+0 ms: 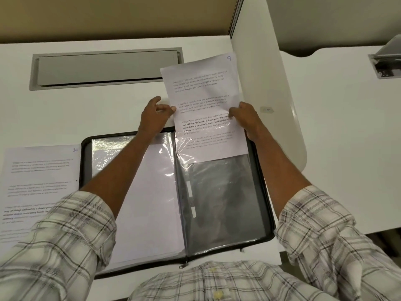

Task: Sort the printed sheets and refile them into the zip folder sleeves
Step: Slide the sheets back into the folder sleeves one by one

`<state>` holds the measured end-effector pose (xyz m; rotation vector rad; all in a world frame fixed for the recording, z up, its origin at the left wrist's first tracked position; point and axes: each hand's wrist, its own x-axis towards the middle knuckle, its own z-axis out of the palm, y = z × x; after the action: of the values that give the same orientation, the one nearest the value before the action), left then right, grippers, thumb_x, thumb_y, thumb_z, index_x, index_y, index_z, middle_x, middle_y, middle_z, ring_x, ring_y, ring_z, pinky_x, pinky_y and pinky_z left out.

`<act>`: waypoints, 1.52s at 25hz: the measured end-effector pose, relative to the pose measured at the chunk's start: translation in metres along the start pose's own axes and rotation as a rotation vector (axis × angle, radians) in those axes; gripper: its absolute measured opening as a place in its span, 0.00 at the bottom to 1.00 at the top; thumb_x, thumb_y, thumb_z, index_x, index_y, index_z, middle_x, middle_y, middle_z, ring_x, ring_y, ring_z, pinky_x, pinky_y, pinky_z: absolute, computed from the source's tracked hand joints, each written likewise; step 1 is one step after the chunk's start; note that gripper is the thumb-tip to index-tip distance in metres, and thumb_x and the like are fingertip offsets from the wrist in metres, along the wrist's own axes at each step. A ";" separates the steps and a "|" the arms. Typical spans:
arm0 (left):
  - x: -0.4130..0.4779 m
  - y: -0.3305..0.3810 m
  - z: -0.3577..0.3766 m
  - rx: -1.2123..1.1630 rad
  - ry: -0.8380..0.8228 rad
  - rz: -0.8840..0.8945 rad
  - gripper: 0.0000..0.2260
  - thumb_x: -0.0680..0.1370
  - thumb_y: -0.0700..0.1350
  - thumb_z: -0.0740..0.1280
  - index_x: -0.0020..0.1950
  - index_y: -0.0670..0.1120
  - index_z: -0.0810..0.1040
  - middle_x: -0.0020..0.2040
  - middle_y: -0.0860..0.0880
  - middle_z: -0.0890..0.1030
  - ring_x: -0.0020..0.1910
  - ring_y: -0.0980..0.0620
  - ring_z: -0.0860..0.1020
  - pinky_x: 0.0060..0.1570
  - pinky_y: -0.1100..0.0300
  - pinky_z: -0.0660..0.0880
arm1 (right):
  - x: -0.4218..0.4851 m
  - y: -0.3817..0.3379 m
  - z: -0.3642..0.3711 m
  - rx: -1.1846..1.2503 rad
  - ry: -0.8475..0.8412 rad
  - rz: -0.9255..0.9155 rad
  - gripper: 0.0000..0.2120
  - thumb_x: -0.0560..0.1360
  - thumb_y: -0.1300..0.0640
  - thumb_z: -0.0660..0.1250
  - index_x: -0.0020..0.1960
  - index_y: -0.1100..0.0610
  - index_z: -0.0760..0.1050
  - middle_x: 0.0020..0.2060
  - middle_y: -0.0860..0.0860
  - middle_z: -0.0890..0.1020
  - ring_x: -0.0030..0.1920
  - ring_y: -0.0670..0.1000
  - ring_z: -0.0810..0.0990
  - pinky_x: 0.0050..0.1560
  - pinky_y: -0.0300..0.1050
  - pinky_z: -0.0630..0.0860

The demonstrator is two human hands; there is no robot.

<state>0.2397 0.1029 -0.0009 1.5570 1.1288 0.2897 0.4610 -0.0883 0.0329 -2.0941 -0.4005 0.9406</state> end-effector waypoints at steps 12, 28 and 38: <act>-0.002 0.006 -0.003 -0.034 -0.239 0.073 0.18 0.80 0.38 0.72 0.70 0.43 0.77 0.54 0.37 0.85 0.55 0.45 0.86 0.60 0.45 0.82 | 0.019 -0.026 -0.003 -0.019 0.209 -0.124 0.17 0.79 0.60 0.68 0.67 0.57 0.73 0.54 0.52 0.83 0.55 0.51 0.82 0.59 0.47 0.78; -0.017 0.010 -0.008 -0.105 -0.349 0.033 0.21 0.78 0.36 0.73 0.70 0.42 0.76 0.52 0.42 0.85 0.50 0.49 0.86 0.51 0.59 0.83 | 0.036 -0.049 -0.005 -0.317 0.133 -0.259 0.23 0.75 0.60 0.74 0.68 0.56 0.74 0.56 0.51 0.81 0.51 0.48 0.79 0.56 0.42 0.76; -0.021 0.004 -0.006 -0.032 -0.300 0.077 0.20 0.76 0.36 0.75 0.68 0.42 0.79 0.48 0.47 0.85 0.50 0.47 0.86 0.54 0.52 0.84 | 0.056 -0.102 0.034 -0.985 -0.466 -0.533 0.20 0.80 0.61 0.70 0.71 0.57 0.76 0.65 0.54 0.80 0.63 0.53 0.79 0.61 0.40 0.70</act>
<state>0.2271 0.0907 0.0120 1.5577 0.8287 0.1184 0.4775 0.0262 0.0702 -2.3260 -1.8675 0.9851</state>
